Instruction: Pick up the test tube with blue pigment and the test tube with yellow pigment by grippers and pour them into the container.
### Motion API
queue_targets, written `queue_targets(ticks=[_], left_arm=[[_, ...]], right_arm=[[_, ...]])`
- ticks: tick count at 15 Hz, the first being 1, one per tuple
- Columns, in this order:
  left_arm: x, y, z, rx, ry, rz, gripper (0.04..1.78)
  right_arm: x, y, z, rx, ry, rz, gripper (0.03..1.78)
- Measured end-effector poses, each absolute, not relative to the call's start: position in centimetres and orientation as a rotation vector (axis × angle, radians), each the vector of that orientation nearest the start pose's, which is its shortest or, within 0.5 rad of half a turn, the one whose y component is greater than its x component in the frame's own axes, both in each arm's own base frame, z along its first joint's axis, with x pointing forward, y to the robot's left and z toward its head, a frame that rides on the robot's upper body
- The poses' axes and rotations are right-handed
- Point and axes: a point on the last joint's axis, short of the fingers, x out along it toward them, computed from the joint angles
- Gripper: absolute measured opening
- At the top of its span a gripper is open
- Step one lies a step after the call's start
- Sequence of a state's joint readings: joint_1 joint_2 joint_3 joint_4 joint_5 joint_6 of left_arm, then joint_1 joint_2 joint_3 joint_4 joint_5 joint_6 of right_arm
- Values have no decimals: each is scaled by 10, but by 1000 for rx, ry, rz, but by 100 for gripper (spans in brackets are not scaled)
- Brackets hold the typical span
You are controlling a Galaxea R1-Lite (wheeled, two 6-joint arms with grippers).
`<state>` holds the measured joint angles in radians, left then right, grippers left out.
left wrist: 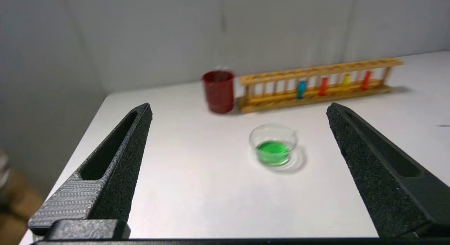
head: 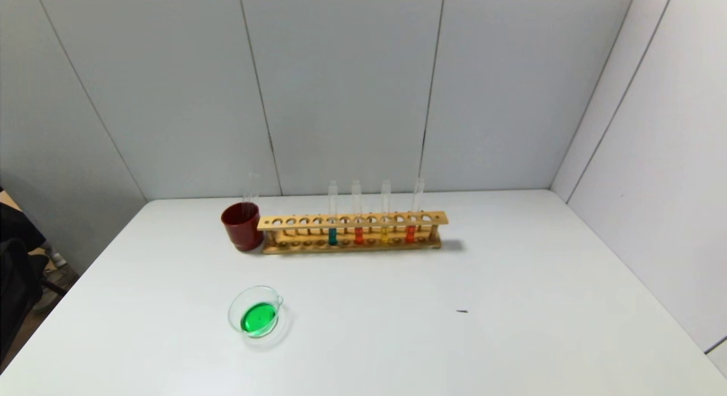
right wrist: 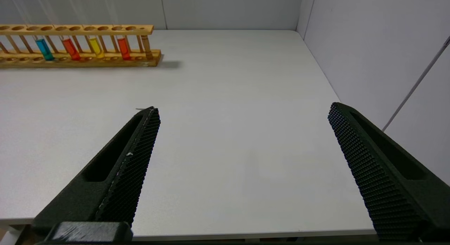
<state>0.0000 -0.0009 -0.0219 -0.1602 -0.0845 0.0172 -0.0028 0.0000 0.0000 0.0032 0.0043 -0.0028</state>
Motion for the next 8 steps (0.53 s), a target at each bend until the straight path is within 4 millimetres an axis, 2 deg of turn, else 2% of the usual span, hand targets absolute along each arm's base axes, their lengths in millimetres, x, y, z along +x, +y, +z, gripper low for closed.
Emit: queue_targets(ticks=[2,8], left_arm=[[-24,0,86,22,-94,13,175],[-23,0,75,52,11,-9,175]], right_arm=[[-23,0,75,-2,3,1,175],[-23,0,75,-2,3,1,175]])
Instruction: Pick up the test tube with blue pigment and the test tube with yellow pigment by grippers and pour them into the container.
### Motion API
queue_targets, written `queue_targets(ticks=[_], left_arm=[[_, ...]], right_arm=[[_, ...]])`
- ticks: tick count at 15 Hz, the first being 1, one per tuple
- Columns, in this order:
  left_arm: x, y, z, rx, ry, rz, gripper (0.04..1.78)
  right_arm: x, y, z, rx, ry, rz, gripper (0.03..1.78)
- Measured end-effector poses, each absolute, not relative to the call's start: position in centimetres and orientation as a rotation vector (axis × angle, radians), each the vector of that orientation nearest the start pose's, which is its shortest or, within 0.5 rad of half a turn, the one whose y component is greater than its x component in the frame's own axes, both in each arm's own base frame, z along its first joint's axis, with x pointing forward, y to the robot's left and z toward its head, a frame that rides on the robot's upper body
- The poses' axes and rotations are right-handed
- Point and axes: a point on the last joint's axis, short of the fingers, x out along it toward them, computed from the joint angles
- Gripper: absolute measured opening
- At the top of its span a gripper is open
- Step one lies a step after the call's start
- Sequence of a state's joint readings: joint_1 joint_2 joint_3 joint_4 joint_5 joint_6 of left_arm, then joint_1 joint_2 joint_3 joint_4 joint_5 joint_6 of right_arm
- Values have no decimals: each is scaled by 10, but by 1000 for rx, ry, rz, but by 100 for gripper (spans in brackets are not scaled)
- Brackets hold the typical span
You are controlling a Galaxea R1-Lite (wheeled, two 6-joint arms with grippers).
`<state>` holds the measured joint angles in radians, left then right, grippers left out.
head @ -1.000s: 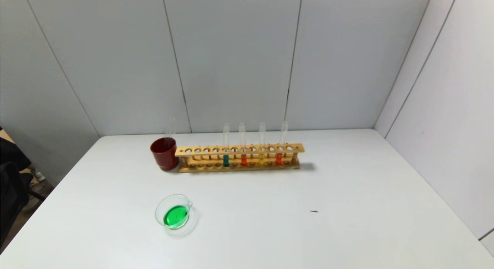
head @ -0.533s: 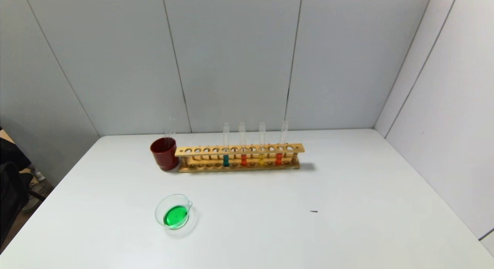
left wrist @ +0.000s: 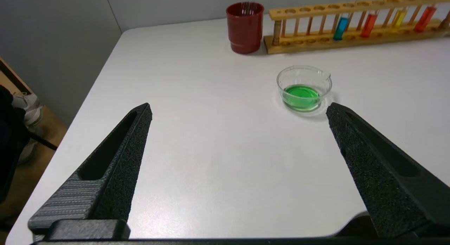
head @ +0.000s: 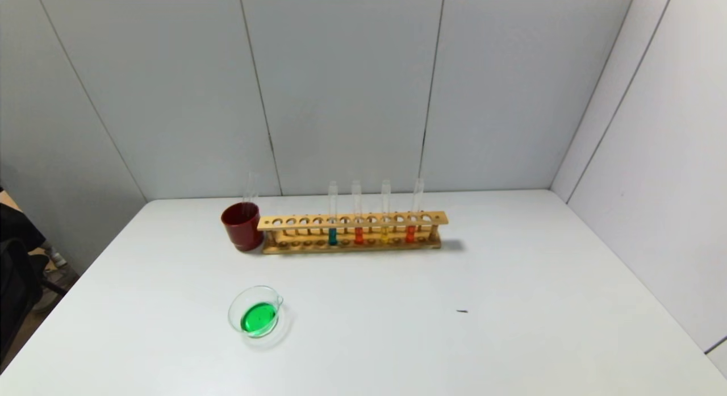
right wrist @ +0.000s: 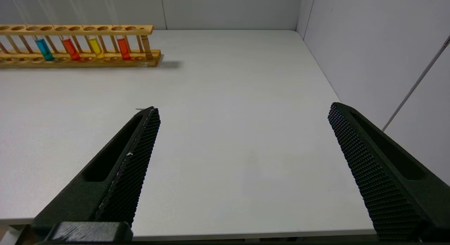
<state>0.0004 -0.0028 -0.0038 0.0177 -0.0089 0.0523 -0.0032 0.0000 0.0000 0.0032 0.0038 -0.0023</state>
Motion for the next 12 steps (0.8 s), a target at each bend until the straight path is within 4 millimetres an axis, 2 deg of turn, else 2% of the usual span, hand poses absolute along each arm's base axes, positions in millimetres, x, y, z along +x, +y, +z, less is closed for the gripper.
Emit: queue_targets(ticks=[12], left_arm=[[-24,0,76,49,16,-19,175]], right_arm=[[-23,0,75,1,3,1,175]])
